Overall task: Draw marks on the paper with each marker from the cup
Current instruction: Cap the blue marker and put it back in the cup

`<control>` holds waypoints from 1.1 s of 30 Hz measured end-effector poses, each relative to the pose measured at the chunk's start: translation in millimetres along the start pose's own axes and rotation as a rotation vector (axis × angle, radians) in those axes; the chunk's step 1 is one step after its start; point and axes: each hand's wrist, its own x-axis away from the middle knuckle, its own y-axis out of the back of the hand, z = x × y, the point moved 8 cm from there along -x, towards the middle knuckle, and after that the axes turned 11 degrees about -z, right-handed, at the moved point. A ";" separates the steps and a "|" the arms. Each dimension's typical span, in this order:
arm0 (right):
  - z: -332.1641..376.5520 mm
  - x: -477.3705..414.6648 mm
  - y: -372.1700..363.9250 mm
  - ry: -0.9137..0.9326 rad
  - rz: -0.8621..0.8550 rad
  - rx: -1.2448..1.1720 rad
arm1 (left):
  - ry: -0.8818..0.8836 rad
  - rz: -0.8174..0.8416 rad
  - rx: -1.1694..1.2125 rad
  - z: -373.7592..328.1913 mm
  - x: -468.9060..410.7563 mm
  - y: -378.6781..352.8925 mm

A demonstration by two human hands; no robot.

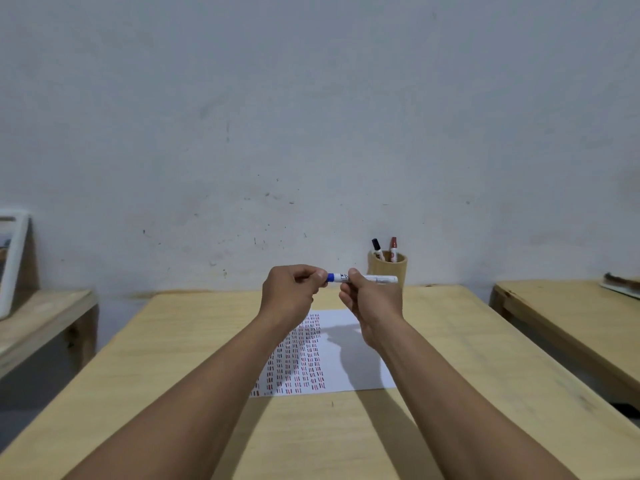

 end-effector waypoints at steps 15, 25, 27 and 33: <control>47.1 -14.7 1.3 0.569 0.103 0.878 | -0.241 -0.043 -0.156 -48.9 -17.2 -35.1; 99.0 -86.0 10.2 0.700 0.079 0.882 | -0.142 0.006 -0.213 -3.2 -48.8 -107.8; 113.9 -101.0 9.9 0.737 0.046 0.850 | -0.128 0.057 -0.231 7.6 -51.3 -129.3; 138.0 -137.6 0.5 0.811 0.001 0.809 | -0.068 0.154 -0.290 37.2 -67.6 -174.3</control>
